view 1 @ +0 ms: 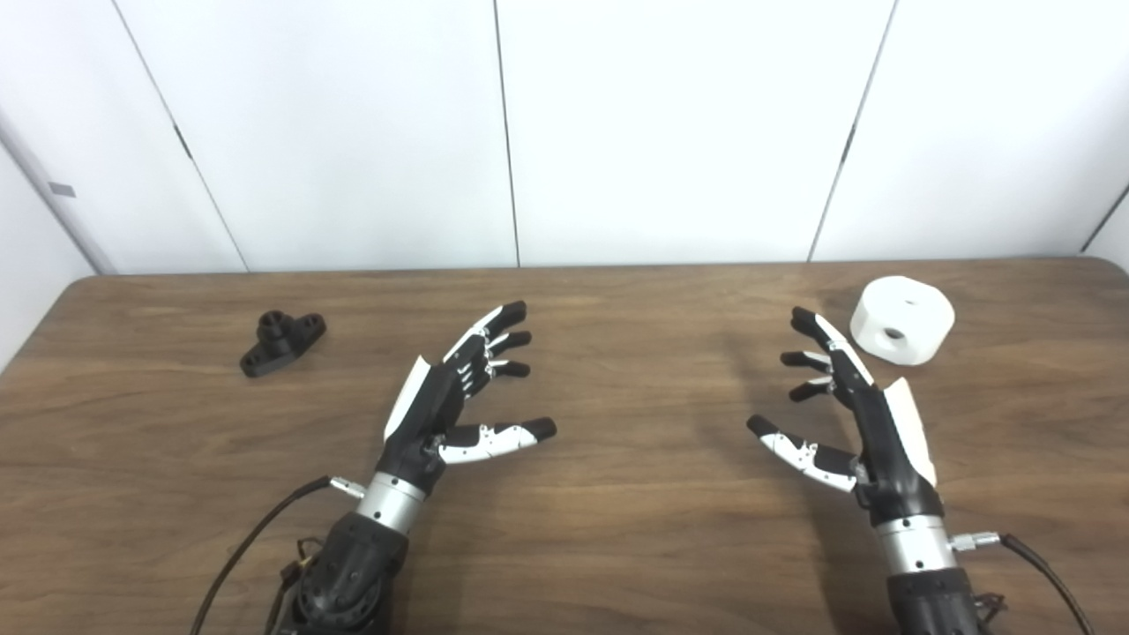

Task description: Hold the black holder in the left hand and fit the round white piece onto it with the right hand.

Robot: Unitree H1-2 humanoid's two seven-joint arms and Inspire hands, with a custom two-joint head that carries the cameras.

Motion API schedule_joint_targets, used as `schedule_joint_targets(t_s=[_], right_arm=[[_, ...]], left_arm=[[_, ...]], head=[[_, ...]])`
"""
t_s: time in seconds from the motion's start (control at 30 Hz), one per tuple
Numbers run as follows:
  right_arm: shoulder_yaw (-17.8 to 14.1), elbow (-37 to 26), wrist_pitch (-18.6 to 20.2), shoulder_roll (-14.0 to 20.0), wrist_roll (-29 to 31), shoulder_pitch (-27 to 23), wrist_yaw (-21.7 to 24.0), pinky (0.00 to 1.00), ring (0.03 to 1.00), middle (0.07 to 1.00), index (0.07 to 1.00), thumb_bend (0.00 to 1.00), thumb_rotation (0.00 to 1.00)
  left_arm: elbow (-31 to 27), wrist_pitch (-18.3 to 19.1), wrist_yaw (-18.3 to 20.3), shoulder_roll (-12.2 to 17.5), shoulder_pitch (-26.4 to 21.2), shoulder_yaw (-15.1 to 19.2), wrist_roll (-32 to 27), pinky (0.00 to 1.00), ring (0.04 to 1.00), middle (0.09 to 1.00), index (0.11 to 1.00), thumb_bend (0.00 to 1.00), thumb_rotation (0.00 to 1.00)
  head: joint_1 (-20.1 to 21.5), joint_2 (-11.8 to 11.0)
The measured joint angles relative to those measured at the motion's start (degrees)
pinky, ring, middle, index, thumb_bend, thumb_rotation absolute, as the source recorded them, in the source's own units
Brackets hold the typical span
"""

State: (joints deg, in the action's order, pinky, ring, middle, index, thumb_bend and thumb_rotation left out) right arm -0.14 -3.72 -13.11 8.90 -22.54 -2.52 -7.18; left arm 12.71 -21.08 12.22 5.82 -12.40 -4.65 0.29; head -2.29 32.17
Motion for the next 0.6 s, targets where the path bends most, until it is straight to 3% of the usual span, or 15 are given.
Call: schedule_joint_targets(t_s=[0.07, 0.13, 0.23, 0.47, 0.6], right_arm=[[0.0, -0.1, 0.2, 0.1, 1.6, 0.0, 1.0, 0.67, 0.805, 0.914, 0.913, 0.77, 0.13], [0.3, -0.5, 1.3, 0.6, 2.5, 0.0, 2.9, 0.73, 0.85, 0.952, 0.946, 0.89, 0.2], [0.8, -1.8, 3.6, 2.3, 2.9, 0.0, 5.6, 0.81, 0.902, 0.993, 0.983, 0.96, 0.25], [1.5, -3.2, 7.2, 3.8, 2.7, 0.1, 8.1, 0.83, 0.936, 1.0, 0.999, 1.0, 0.28], [1.8, -3.7, 7.2, 3.7, 2.6, 0.0, 8.1, 0.81, 0.92, 0.999, 0.992, 0.99, 0.26]], left_arm=[[-0.1, 0.1, 0.0, 0.0, 0.0, 0.0, 0.0, 0.73, 0.87, 0.929, 0.907, 0.77, 0.1], [-0.2, 0.1, 0.0, 0.0, 0.1, 0.0, 0.0, 0.73, 0.87, 0.927, 0.905, 0.77, 0.09], [-0.2, 0.1, 0.0, 0.0, 0.1, 0.0, -0.2, 0.73, 0.87, 0.927, 0.908, 0.76, 0.08], [-0.2, 0.1, 0.3, 0.1, 0.1, 0.0, -0.4, 0.74, 0.871, 0.926, 0.909, 0.76, 0.08], [-0.2, 0.1, 0.3, 0.0, 0.1, -0.2, 0.2, 0.72, 0.855, 0.921, 0.91, 0.78, 0.11]], head=[[0.4, 0.4], [0.9, 0.4], [1.1, 0.4], [0.9, 0.6], [-2.8, -0.1]])
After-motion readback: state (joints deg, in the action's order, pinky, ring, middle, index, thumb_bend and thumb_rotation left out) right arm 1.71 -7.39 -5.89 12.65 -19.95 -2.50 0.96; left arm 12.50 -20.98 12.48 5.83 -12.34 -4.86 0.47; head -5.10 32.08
